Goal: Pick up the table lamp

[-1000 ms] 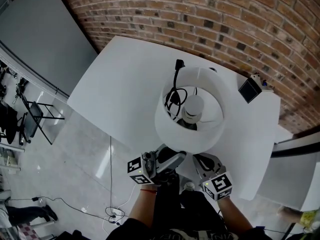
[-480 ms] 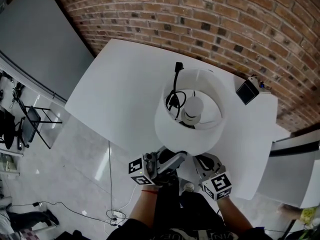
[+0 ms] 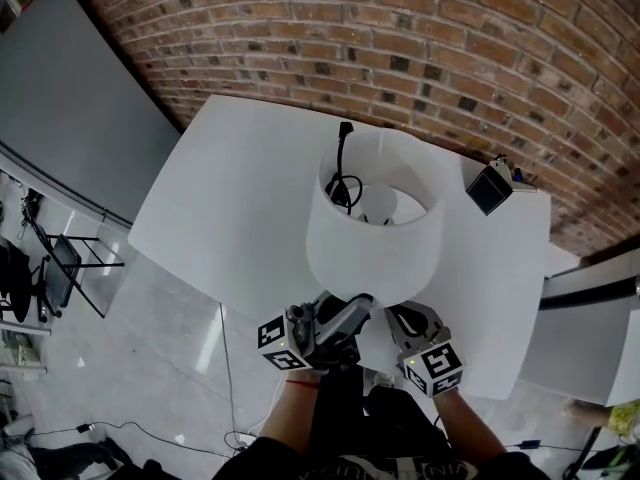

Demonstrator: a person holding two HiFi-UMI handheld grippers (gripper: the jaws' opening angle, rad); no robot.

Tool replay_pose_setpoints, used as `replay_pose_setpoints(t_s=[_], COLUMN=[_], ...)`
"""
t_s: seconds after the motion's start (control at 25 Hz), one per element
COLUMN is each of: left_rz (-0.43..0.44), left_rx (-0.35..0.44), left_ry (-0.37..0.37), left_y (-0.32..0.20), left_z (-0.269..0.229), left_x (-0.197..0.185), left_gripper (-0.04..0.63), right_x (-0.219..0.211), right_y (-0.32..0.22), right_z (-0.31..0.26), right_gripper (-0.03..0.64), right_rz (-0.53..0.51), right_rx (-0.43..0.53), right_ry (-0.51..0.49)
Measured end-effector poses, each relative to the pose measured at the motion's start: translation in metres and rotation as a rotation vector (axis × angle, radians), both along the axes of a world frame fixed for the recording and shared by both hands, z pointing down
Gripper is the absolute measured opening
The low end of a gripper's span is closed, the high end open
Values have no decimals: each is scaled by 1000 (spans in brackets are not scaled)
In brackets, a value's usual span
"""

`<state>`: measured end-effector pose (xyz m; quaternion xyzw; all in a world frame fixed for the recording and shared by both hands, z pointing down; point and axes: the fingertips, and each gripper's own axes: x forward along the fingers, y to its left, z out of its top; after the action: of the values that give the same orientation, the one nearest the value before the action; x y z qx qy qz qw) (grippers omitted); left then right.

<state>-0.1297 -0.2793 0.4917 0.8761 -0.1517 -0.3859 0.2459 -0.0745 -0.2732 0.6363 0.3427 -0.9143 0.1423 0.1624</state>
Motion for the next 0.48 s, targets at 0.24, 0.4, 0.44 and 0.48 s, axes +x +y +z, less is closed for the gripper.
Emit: replay_pose_setpoints(t_s=[0.24,0.4,0.44,0.48], left_rz=[26,40,44,47], left_rx=[-38,-55,-58,-62], left_ry=[34,28,23,19], left_y=[-25,-42,-46,-49], left_z=[-7,-14,-15,-16], left_x=[-3,-2,-2,-2], left_gripper=[15,9,8,8], right_x=[-9,-13,-14,-15], right_y=[-23,-43,-46,-50], right_z=[-7,-11,-12,-12], right_gripper=[3,5,5,5], right_rz=[25,62,71,78], right_rx=[4,8,6,2], right_ry=[9,29,36,41])
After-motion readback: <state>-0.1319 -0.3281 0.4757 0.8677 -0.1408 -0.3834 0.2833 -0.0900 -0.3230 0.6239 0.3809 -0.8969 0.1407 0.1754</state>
